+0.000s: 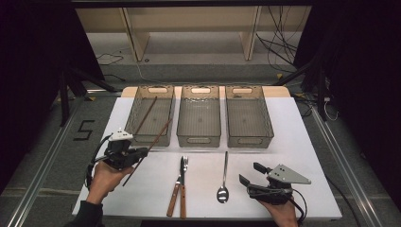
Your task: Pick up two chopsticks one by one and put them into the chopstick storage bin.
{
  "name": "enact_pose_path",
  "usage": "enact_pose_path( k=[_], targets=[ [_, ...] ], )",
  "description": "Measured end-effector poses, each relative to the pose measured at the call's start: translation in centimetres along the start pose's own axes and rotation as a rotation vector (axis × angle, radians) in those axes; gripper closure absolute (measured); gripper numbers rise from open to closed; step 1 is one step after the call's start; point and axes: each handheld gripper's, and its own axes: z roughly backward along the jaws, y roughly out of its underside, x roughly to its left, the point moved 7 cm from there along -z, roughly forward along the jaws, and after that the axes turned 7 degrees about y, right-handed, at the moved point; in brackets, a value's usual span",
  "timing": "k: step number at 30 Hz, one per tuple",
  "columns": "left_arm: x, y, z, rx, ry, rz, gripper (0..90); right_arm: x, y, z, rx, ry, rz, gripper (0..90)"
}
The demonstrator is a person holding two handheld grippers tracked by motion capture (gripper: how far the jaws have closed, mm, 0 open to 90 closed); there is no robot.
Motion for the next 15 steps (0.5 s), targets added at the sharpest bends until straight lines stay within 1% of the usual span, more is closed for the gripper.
enact_pose_path(
  k=[9, 11, 12, 15],
  targets=[
    [2.1, -3.9, -1.0, -0.044, -0.017, -0.007, 84.9, -0.1, 0.0, 0.0, -0.001, 0.001, -0.004, 29.8],
    [2.6, -4.5, -1.2, -0.034, -0.021, -0.014, 84.9, -0.1, 0.0, 0.1, 0.0, -0.001, -0.003, 29.8],
    [2.9, -4.9, -1.4, -0.037, -0.026, -0.018, 84.9, -0.1, 0.0, 0.1, 0.0, 0.0, -0.003, 29.8],
    [3.6, -5.7, -1.9, -0.036, -0.021, -0.025, 84.9, -0.1, 0.0, 0.0, 0.002, -0.001, -0.005, 29.8]
  ],
)
